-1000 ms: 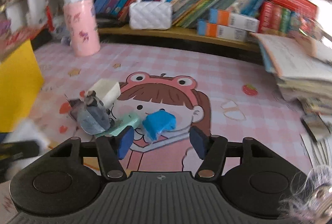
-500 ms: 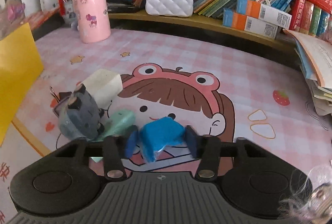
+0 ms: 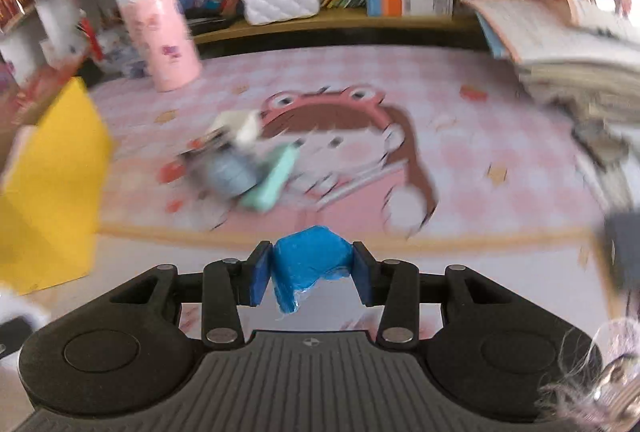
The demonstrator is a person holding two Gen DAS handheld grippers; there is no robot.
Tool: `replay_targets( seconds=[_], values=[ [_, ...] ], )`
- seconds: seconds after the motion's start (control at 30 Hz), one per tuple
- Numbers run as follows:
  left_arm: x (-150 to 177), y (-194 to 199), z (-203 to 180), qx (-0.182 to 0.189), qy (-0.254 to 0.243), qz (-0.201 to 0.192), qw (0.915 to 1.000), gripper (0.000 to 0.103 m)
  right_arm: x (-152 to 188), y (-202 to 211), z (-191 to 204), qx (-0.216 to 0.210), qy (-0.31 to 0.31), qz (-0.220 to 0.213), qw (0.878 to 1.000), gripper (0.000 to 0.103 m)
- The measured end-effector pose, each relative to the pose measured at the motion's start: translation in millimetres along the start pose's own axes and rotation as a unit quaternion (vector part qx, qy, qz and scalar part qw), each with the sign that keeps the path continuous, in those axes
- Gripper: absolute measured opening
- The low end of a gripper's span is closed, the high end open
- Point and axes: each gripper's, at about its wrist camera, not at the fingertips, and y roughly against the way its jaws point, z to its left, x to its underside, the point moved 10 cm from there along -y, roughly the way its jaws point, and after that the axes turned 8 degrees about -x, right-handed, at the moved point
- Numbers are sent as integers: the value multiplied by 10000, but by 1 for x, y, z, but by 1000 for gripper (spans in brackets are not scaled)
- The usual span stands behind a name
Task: Organize objects
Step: 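Carry the charger in the left tool and blue block in the right tool over the yellow box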
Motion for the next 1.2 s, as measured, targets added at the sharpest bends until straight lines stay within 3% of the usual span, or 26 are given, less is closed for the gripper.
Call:
replay_targets(
  seconds=[0.13, 0.23, 0.83, 1.2],
  values=[
    [4, 7, 15, 6, 67, -47, 10000, 24, 21, 26, 40, -312, -70, 9, 9995, 40],
    [9, 12, 26, 16, 107, -31, 9999, 24, 31, 38, 74, -455, 405, -91, 9981, 40],
    [53, 77, 122, -293, 636, -219, 9973, 24, 91, 58, 201, -1011, 1382, 125, 9852, 40],
    [62, 99, 153, -265, 630, -369, 9970, 24, 114, 73, 242, -1052, 1530, 39, 9826, 40]
  ],
)
